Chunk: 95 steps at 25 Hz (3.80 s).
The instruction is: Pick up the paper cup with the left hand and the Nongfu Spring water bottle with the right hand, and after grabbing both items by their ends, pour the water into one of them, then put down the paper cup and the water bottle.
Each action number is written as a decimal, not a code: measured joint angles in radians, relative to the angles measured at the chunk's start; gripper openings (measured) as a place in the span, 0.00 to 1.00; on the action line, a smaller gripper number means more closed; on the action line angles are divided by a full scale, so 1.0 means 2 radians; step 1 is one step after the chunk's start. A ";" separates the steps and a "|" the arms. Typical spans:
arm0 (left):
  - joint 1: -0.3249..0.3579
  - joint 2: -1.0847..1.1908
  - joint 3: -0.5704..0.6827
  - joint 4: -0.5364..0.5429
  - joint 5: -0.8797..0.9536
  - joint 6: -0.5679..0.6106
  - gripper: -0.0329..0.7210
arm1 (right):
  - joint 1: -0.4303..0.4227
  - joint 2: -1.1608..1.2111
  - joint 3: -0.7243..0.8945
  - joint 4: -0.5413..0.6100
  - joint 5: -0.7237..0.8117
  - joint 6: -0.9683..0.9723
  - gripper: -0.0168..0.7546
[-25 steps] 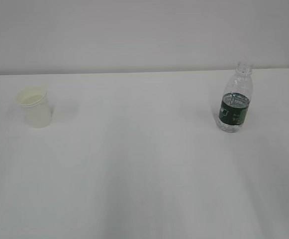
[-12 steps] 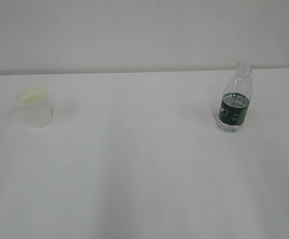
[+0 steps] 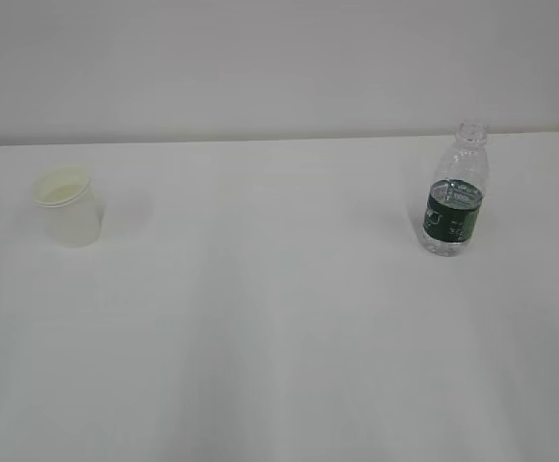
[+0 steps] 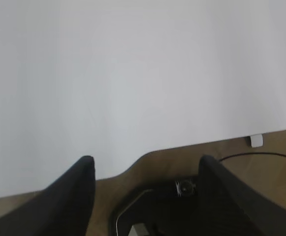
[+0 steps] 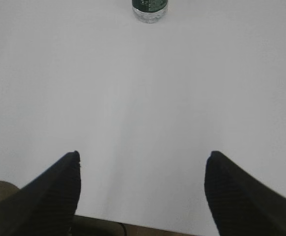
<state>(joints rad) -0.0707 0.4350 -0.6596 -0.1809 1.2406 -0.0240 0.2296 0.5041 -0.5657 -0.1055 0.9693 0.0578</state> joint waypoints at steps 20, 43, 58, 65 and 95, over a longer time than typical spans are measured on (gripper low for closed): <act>0.000 -0.140 0.045 0.007 -0.044 0.000 0.57 | 0.000 -0.119 0.042 0.003 -0.028 0.000 0.78; 0.000 -0.216 0.053 0.012 -0.049 0.000 0.45 | 0.000 -0.186 0.046 0.015 -0.030 -0.018 0.67; 0.000 -0.216 0.066 0.037 -0.066 0.000 0.74 | 0.000 -0.186 0.030 0.016 0.017 -0.029 0.67; 0.000 -0.216 0.066 0.038 -0.067 0.000 0.76 | 0.000 -0.186 0.028 0.017 0.061 -0.029 0.67; 0.013 -0.216 0.066 0.038 -0.070 0.000 0.76 | 0.000 -0.187 0.035 -0.021 0.081 -0.002 0.76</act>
<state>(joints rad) -0.0454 0.0039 -0.5285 -0.1043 1.1014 -0.0240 0.2296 0.1304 -0.4947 -0.1471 1.1320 0.0545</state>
